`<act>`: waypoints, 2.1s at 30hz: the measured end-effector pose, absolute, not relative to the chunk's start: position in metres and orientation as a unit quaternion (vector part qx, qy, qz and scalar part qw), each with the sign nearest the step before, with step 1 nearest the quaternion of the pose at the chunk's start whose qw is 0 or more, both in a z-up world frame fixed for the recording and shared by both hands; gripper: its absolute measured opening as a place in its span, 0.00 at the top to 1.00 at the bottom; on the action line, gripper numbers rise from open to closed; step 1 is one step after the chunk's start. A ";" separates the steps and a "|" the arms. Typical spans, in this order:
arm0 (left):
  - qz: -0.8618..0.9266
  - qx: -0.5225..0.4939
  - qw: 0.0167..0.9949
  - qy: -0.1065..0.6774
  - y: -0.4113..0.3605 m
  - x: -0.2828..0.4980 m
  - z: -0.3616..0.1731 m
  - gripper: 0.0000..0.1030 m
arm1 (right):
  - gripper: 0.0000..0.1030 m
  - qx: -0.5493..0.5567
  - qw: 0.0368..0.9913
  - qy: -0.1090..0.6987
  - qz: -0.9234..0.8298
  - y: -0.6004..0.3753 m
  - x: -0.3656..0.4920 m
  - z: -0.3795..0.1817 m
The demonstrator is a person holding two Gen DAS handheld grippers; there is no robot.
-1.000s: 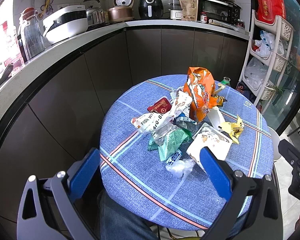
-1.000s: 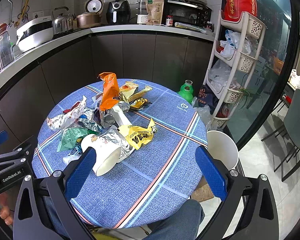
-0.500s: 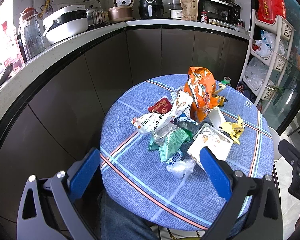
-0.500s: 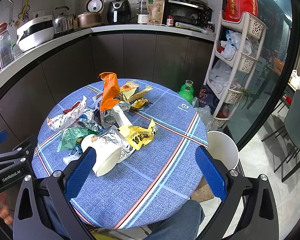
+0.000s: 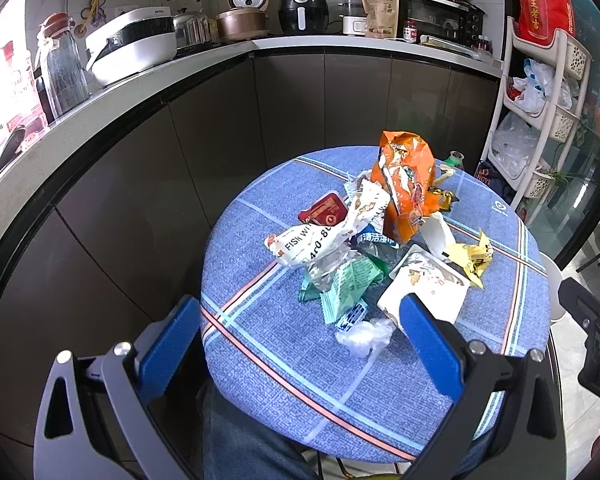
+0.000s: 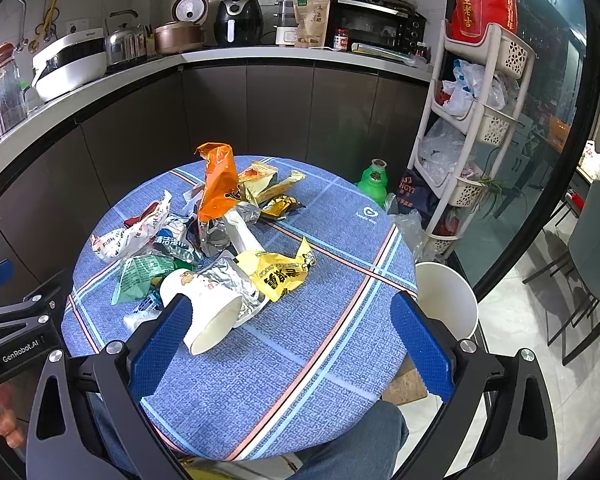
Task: Collect trash
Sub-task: 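Grasp the green wrapper with the left tool while the right tool grasps the white paper cup, then carry both items to the white bin and open both tools to drop them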
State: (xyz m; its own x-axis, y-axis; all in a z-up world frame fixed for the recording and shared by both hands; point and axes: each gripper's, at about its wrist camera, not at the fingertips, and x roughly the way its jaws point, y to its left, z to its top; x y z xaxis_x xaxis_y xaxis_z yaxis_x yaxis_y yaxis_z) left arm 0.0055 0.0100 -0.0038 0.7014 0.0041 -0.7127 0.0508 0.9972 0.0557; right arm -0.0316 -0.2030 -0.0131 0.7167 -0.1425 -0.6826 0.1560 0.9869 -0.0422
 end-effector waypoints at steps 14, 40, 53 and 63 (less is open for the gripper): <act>-0.011 0.038 0.917 0.398 0.005 0.014 -0.011 0.03 | 0.08 -0.002 0.922 0.378 -0.076 -0.203 -0.023 -0.022; -0.101 -0.032 0.874 0.475 0.026 0.067 -0.066 0.19 | 0.27 0.043 0.875 0.470 0.108 -0.170 0.044 -0.118; -0.160 -0.056 0.830 0.531 0.002 0.105 -0.105 0.74 | 0.97 0.070 0.865 0.474 0.146 -0.161 0.052 -0.131; -0.190 -0.048 0.841 0.504 -0.017 0.090 -0.069 0.95 | 0.97 0.081 0.890 0.426 0.142 -0.187 0.022 -0.088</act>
State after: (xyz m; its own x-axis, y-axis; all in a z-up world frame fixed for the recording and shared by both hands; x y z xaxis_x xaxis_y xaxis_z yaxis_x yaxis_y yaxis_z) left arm 0.0896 -0.0165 -0.0691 0.4209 -0.3680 -0.8291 0.2706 0.9233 -0.2724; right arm 0.0217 -0.1870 -0.0876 0.5974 0.3210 -0.7349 -0.1838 0.9468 0.2642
